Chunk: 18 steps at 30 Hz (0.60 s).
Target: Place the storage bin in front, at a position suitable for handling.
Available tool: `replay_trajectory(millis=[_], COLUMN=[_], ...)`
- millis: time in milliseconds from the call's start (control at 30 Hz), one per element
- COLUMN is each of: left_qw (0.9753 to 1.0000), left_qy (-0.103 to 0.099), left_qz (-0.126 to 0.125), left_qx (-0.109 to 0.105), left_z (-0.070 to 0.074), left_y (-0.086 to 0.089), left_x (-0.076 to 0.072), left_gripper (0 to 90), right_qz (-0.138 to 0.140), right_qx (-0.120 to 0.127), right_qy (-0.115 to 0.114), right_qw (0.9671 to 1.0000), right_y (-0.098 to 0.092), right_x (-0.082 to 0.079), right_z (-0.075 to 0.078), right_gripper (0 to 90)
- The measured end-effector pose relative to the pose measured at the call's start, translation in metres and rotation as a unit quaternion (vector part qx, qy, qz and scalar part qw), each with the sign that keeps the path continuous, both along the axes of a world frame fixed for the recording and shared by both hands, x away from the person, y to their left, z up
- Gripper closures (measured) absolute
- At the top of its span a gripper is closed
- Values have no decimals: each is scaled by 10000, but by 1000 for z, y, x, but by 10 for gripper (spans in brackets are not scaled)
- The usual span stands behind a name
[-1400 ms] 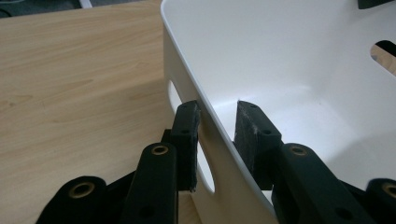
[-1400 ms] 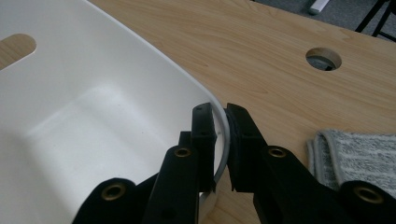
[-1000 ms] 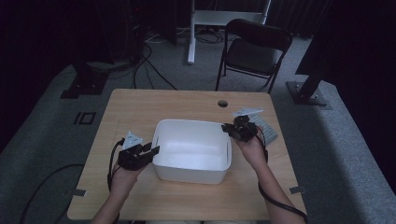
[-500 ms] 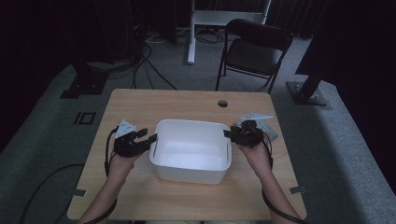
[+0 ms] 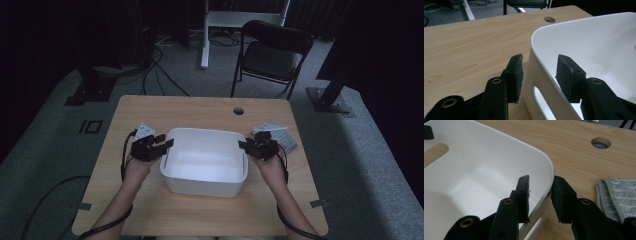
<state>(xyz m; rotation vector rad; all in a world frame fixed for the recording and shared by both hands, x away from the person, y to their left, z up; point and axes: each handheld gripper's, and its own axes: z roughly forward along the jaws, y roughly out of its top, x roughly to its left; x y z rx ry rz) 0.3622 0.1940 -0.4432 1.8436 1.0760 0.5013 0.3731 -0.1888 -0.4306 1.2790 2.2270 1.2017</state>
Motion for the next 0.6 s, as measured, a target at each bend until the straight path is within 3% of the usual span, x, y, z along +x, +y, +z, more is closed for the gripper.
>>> replay_trajectory(millis=[233,600], left_qw=[10000,9999], left_qy=[-4,-12], left_qz=[4,-129], left_qx=[20,62], left_z=[0,0], left_y=[-2,-2], left_x=[-1,-10], left_gripper=[579,579], right_qz=[-151,-180], right_qx=[-253,-307], right_qy=[-128,-141], right_qw=[9995,9993], right_y=[7,10], right_x=[3,13], right_z=[2,3], right_gripper=[756,801])
